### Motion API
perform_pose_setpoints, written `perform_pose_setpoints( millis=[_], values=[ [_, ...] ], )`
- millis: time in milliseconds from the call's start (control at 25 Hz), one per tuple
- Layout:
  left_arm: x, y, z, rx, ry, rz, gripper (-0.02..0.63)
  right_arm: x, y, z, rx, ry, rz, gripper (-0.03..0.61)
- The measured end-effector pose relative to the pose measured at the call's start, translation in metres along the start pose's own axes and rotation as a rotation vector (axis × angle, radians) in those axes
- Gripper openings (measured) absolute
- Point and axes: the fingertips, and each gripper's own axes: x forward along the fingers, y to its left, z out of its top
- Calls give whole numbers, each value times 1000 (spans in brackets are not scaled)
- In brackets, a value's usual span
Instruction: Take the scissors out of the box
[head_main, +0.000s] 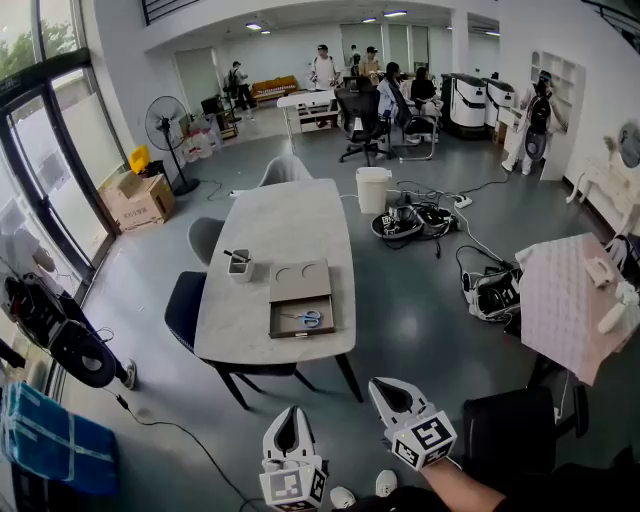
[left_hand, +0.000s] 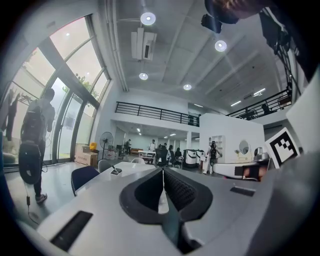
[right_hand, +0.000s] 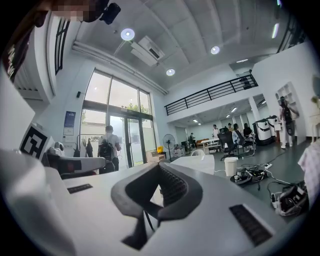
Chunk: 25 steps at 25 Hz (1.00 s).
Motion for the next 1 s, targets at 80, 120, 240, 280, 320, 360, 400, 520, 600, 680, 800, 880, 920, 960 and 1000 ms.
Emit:
perform_pose_setpoints(
  millis=[80,120,240,280,320,360,400,520,600,680,800,880,920,960,1000],
  values=[
    [1,0,1,-1,0,2,17,0,0,3,-2,-16,7,-5],
    [1,0,2,0,0,3,17,0,0,4,-1,-22,8,-5],
    [4,-2,3,4,1,6,17,1,-5,4,-5,-20,3,-5],
    [4,-3,2,5,2,10,17,1,-7,3,-7,-17,2,-5],
    [4,-4,1,7,2,14,17,0,-10,2,-9,-14,1,-5],
    [4,-6,0,10,-1,17,17,-1,-12,1,-11,-12,1,-5],
    [4,-8,-1,12,-4,21,17,-2,-15,0,-12,-10,2,-5],
    [2,-14,-3,12,-10,34,17,-5,-20,-2,-9,-5,13,-5],
    [2,-17,-5,9,-9,41,17,-8,-23,-2,-12,-3,18,-5],
    [3,-20,-8,4,-4,44,17,-9,-26,-2,-14,-4,19,-5],
    [8,-20,-11,-2,-2,44,17,-4,-29,-4,-15,4,25,-5],
    [16,-18,-11,-6,-4,38,17,3,-32,-5,-17,4,24,-5],
    [20,-16,-12,-7,-5,35,17,7,-33,-5,-17,6,24,-5],
    [25,-14,-12,-7,-3,33,17,12,-35,-5,-17,8,25,-5],
    [30,-12,-13,-6,-2,30,17,16,-36,-5,-19,8,25,-5]
  ],
)
